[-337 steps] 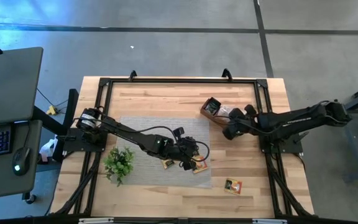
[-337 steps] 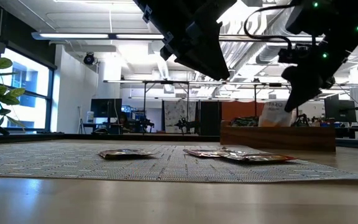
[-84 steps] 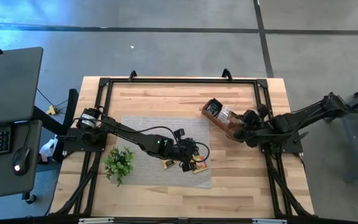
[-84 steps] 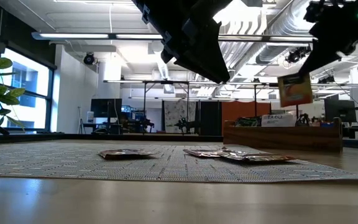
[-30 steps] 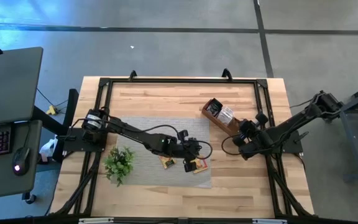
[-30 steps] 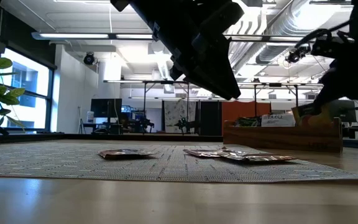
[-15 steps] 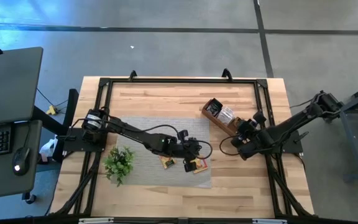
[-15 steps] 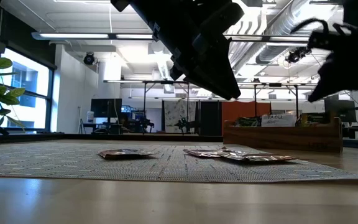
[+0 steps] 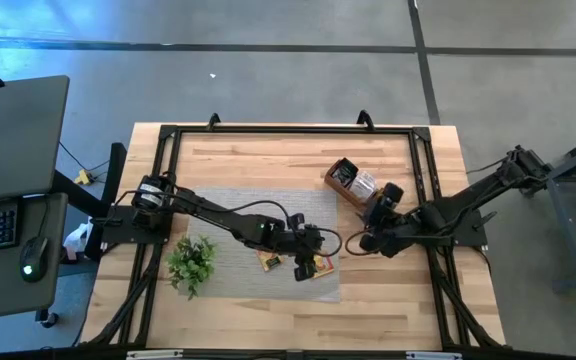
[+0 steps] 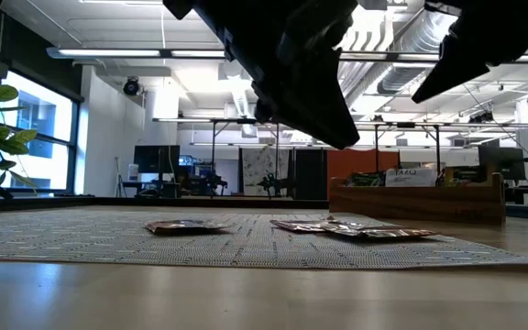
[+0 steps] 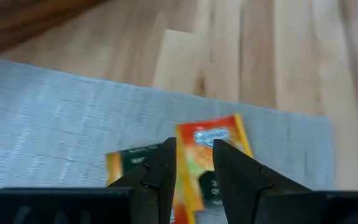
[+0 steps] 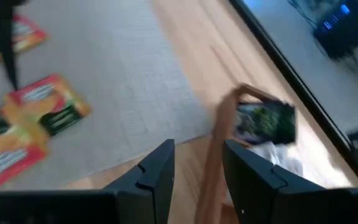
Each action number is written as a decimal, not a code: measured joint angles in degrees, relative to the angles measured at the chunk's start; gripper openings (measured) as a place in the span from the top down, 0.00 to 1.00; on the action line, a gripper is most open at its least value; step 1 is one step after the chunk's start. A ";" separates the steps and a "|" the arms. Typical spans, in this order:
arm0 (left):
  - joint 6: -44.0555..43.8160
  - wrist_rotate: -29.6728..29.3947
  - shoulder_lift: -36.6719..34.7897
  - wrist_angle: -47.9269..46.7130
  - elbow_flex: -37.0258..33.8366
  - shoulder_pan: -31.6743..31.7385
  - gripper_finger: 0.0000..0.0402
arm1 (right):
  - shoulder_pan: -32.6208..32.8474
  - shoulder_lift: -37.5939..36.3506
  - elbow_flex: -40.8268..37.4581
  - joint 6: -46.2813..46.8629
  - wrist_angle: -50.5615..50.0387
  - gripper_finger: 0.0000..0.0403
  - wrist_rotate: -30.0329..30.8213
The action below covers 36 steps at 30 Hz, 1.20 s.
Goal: Pick & Place Tea
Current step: Put the yellow tea bag into the right section of the wooden organizer
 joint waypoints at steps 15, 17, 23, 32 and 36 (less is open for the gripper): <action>-3.90 1.52 0.00 -6.24 0.00 0.00 0.74 | -2.15 7.62 0.00 -3.78 16.81 0.68 -8.30; -6.71 1.52 0.00 -10.11 0.00 0.00 0.74 | -3.32 10.48 0.00 -0.91 19.21 0.68 -8.56; -16.60 1.87 1.92 -15.33 -0.35 -0.02 0.74 | -7.79 19.77 0.00 5.33 24.10 0.68 -17.39; -17.75 3.91 4.07 -15.67 -0.56 -0.50 0.74 | -12.53 30.37 -0.09 6.77 37.81 0.68 -27.85; -17.76 2.90 5.64 -13.39 -0.28 -0.39 0.74 | -13.68 31.88 -0.04 8.36 39.77 0.68 -29.74</action>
